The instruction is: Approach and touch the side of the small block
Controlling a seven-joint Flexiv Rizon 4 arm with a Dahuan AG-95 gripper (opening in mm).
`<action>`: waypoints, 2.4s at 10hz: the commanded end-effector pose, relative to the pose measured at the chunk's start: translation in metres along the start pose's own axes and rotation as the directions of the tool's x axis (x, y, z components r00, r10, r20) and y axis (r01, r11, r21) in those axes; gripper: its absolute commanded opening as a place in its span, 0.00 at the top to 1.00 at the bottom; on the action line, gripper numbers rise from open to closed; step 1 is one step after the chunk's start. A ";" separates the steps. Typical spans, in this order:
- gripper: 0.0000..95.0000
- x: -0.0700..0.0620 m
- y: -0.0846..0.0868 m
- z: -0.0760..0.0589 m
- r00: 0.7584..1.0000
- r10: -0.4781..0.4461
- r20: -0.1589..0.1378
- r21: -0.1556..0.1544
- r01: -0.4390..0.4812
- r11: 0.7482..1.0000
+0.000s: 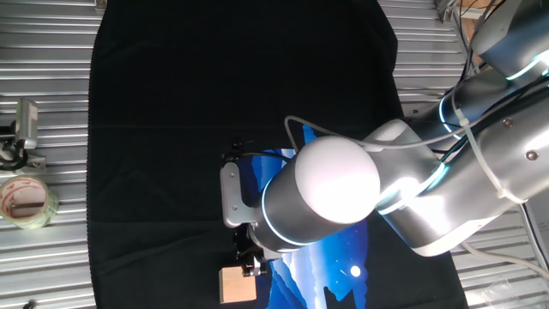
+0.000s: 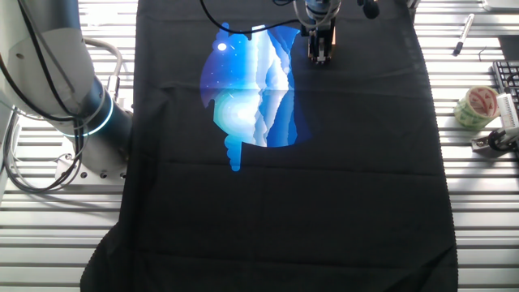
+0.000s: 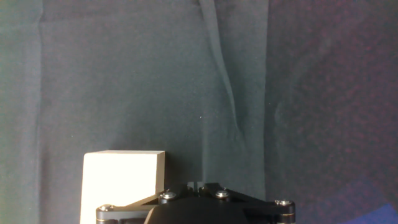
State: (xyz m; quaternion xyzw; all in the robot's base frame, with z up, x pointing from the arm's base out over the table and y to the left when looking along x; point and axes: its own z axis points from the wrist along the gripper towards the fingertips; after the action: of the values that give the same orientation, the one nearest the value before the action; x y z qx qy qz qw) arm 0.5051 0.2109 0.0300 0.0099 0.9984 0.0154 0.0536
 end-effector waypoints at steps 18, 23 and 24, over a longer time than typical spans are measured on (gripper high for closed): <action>1.00 -0.005 -0.009 -0.046 0.997 0.009 -0.078 -0.015 -0.011 1.000; 1.00 -0.004 -0.009 -0.046 0.998 -0.002 -0.070 -0.019 0.000 1.000; 1.00 -0.004 -0.009 -0.046 0.998 -0.004 -0.070 -0.022 0.002 1.000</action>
State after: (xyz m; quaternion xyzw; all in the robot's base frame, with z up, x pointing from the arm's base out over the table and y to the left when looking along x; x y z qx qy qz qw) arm 0.5037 0.1995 0.0766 0.0072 0.9994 0.0267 0.0195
